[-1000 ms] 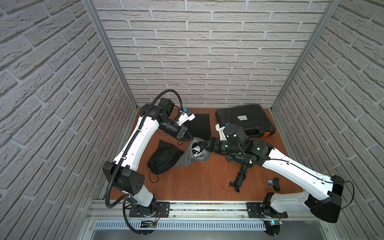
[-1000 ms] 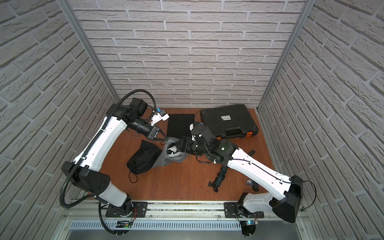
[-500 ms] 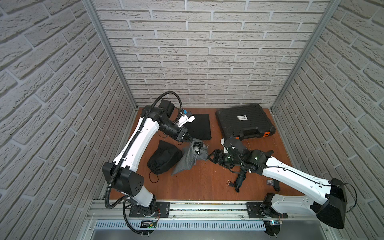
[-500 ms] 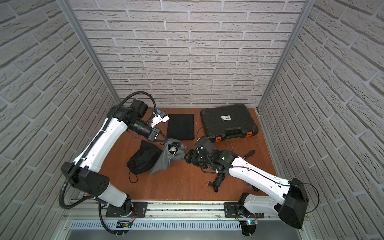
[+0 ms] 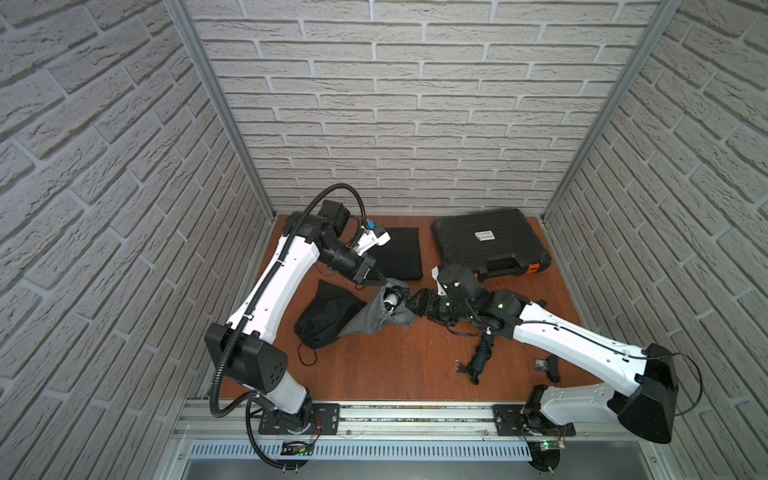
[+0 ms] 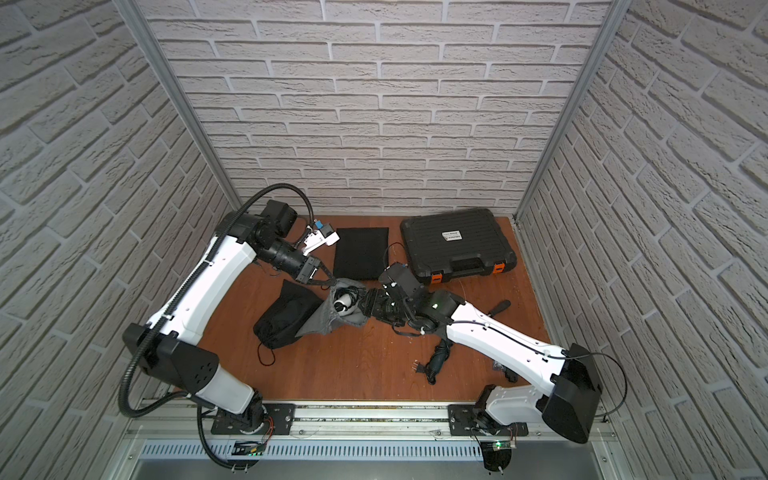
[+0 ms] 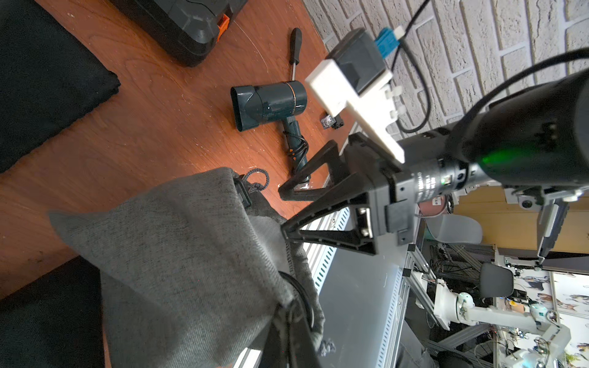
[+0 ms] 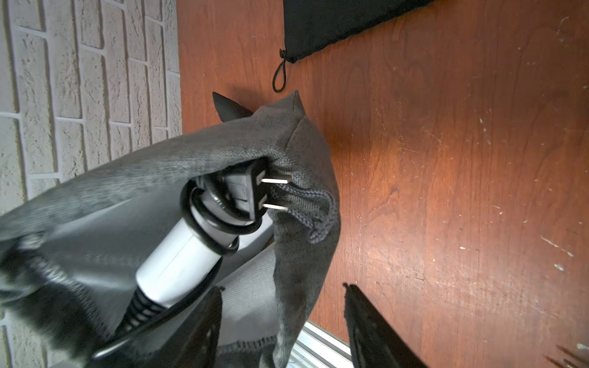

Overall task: Pack away hair dryers
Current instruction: Place the drawstring bag at the center of the board.

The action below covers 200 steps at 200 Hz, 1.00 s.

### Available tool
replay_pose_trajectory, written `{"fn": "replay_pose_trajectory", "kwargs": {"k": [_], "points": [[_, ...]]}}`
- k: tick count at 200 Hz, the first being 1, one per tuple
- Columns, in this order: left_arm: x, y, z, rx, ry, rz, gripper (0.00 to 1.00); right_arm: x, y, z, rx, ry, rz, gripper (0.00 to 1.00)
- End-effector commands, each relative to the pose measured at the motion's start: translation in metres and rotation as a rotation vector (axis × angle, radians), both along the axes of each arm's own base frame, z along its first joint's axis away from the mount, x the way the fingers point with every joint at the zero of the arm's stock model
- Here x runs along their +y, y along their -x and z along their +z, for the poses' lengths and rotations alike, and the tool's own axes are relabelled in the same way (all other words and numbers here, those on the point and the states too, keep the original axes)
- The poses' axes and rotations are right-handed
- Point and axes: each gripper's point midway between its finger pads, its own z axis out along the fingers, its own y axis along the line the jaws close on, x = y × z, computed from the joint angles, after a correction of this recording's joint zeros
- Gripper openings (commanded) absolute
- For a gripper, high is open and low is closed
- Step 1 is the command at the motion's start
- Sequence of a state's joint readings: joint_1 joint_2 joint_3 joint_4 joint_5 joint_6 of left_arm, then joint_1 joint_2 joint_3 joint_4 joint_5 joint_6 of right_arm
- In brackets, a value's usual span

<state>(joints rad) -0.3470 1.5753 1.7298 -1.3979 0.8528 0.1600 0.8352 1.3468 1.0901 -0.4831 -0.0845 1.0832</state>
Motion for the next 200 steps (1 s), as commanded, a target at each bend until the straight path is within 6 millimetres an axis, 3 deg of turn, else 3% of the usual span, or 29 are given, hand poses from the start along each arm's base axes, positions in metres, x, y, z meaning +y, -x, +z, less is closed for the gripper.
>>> {"fn": "replay_pose_trajectory", "kwargs": {"k": [1, 35, 90, 97, 117, 162, 181, 200], "points": [[-0.002, 0.007, 0.020, -0.048, 0.066, -0.013, 0.00, 0.007, -0.006, -0.004, -0.010, 0.019, 0.023, 0.59], [-0.001, 0.009, 0.020, -0.050, 0.069, -0.017, 0.00, -0.005, -0.014, -0.016, -0.014, 0.131, -0.014, 0.53], [-0.001, 0.012, 0.015, -0.030, 0.071, -0.022, 0.00, -0.029, -0.036, 0.004, -0.145, 0.261, -0.087, 0.30], [-0.001, 0.013, 0.016, -0.031, 0.072, -0.023, 0.00, -0.031, -0.039, 0.007, -0.164, 0.273, -0.093, 0.26], [-0.001, 0.014, 0.014, -0.028, 0.070, -0.023, 0.00, -0.037, -0.047, 0.008, -0.199, 0.314, -0.114, 0.03], [0.003, 0.013, 0.005, -0.036, 0.038, -0.009, 0.00, -0.041, -0.060, 0.020, -0.296, 0.334, -0.142, 0.02], [0.006, 0.007, -0.001, -0.047, 0.001, 0.017, 0.00, -0.036, -0.065, 0.039, -0.363, 0.298, -0.133, 0.02], [0.015, -0.006, -0.019, -0.066, -0.090, 0.075, 0.00, -0.034, -0.065, 0.071, -0.460, 0.271, -0.137, 0.02]]}}
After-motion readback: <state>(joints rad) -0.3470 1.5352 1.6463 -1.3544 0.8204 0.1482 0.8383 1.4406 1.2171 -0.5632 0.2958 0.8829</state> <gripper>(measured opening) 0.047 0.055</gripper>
